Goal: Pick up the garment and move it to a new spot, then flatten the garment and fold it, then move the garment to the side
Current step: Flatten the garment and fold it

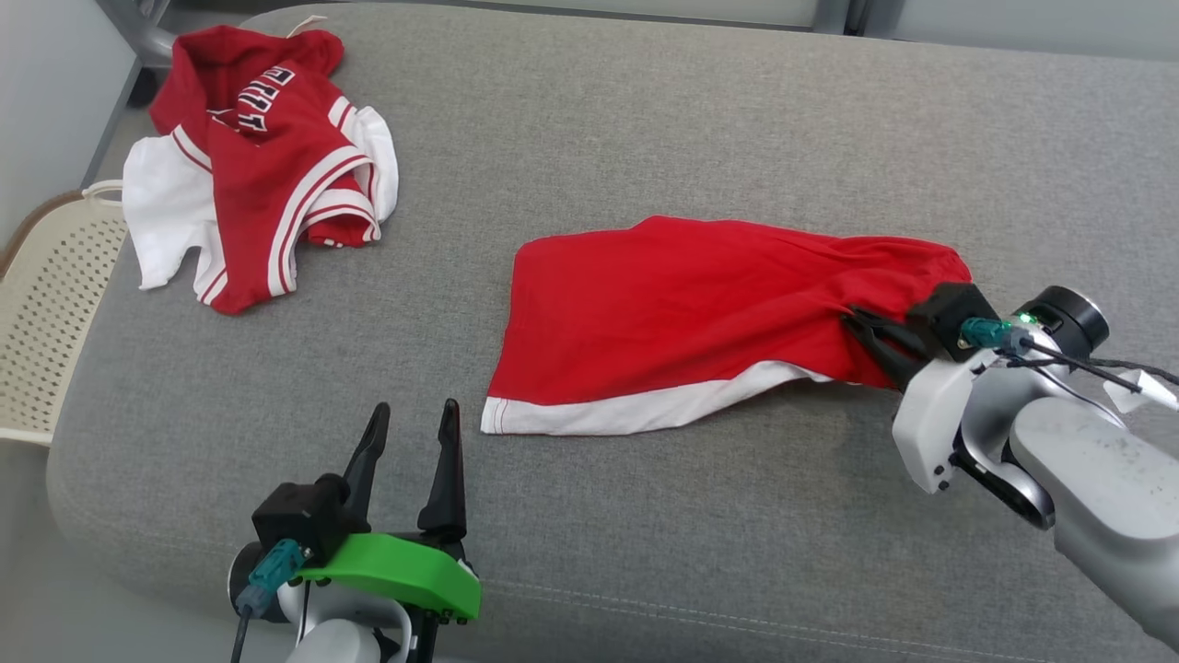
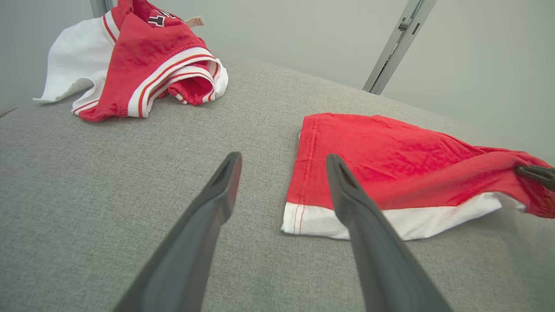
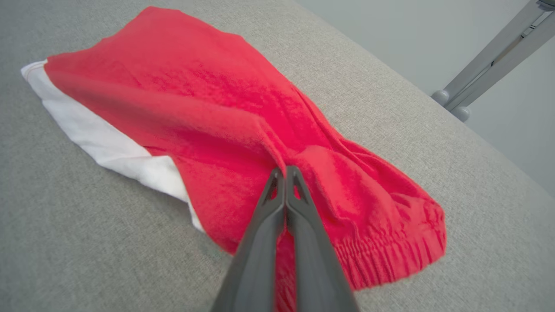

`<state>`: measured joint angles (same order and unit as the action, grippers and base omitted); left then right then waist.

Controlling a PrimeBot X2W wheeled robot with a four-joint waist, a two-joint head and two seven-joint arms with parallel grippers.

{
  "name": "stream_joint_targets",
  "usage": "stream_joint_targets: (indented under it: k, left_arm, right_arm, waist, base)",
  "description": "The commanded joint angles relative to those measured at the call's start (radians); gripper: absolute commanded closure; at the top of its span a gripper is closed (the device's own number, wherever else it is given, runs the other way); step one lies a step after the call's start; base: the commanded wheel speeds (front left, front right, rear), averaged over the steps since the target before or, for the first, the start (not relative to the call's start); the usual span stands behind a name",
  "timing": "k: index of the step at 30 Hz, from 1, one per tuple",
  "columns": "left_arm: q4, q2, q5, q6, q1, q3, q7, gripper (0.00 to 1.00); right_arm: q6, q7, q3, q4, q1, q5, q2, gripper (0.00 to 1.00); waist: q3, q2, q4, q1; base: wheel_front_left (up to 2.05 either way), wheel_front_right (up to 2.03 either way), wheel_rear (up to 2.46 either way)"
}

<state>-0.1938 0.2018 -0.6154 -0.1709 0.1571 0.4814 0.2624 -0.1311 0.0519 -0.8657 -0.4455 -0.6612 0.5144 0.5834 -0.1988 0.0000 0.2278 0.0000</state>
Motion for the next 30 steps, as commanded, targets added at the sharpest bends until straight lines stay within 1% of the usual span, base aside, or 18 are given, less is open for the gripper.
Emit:
stream_joint_targets:
  k: [1, 3, 5, 12, 15, 18, 19, 20, 21, 25, 29, 30]
  left_arm:
    - [0.001, -0.004, 0.003, 0.005, 0.006, -0.002, 0.003, 0.0]
    - [-0.004, -0.01, 0.008, 0.01, 0.012, 0.0, 0.003, 0.0]
    - [-0.007, -0.018, 0.012, 0.014, 0.018, 0.004, 0.003, 0.0]
    - [-0.026, -0.043, 0.025, 0.036, 0.036, 0.018, 0.003, 0.0]
    - [-0.031, -0.05, 0.031, 0.04, 0.039, 0.016, 0.003, 0.0]
    - [-0.037, -0.054, 0.034, 0.046, 0.034, 0.014, 0.003, 0.0]
    - [-0.042, -0.054, 0.033, 0.047, 0.033, 0.014, 0.003, 0.0]
    - [-0.045, -0.053, 0.035, 0.048, 0.033, 0.014, 0.003, 0.0]
    - [-0.048, -0.053, 0.036, 0.05, 0.032, 0.014, 0.003, 0.0]
    - [-0.055, -0.051, 0.038, 0.054, 0.039, 0.021, 0.002, 0.0]
    - [-0.056, -0.041, 0.04, 0.052, 0.038, 0.023, -0.002, 0.0]
    - [-0.056, -0.041, 0.04, 0.052, 0.038, 0.023, -0.002, 0.0]
  right_arm:
    - [0.001, -0.013, -0.014, 0.0, -0.021, 0.02, 0.006, 1.0]
    - [0.001, -0.046, -0.051, -0.012, -0.065, 0.043, 0.023, 1.0]
    - [0.001, -0.069, -0.086, -0.026, -0.105, 0.081, 0.02, 1.0]
    - [0.001, -0.108, -0.218, -0.116, -0.232, 0.204, 0.057, 1.0]
    - [0.001, -0.099, -0.269, -0.15, -0.272, 0.26, 0.082, 1.0]
    - [0.001, -0.066, -0.29, -0.197, -0.297, 0.305, 0.092, 1.0]
    - [0.001, -0.053, -0.294, -0.214, -0.303, 0.32, 0.089, 0.96]
    - [0.001, -0.042, -0.297, -0.232, -0.307, 0.33, 0.083, 0.61]
    - [0.001, -0.033, -0.303, -0.251, -0.31, 0.339, 0.076, 0.0]
    - [0.001, 0.0, -0.33, -0.303, -0.323, 0.379, 0.049, 0.0]
    - [0.001, 0.052, -0.348, -0.321, -0.336, 0.41, 0.052, 0.0]
    - [0.001, 0.052, -0.348, -0.321, -0.336, 0.41, 0.052, 0.0]
  waist:
    - [-0.009, 0.0, 0.013, 0.0]
    - [-0.017, 0.0, 0.029, 0.0]
    - [-0.024, 0.0, 0.046, 0.0]
    - [-0.042, 0.0, 0.112, 0.0]
    - [-0.046, 0.0, 0.129, 0.0]
    - [-0.048, 0.0, 0.133, 0.0]
    - [-0.047, 0.0, 0.133, 0.0]
    - [-0.046, 0.0, 0.13, 0.0]
    - [-0.045, 0.0, 0.125, 0.0]
    - [-0.038, 0.0, 0.1, 0.0]
    - [-0.025, 0.0, 0.065, 0.0]
    - [-0.025, 0.0, 0.065, 0.0]
  base:
    - [0.0, 0.0, 0.0]
    - [0.0, 0.0, 0.0]
    - [0.0, 0.0, 0.0]
    - [0.0, 0.0, 0.0]
    - [0.0, 0.0, 0.0]
    - [0.0, 0.0, 0.0]
    - [0.0, 0.0, 0.0]
    - [0.0, 0.0, 0.0]
    - [0.0, 0.0, 0.0]
    - [0.0, 0.0, 0.0]
    - [0.0, 0.0, 0.0]
    - [0.0, 0.0, 0.0]
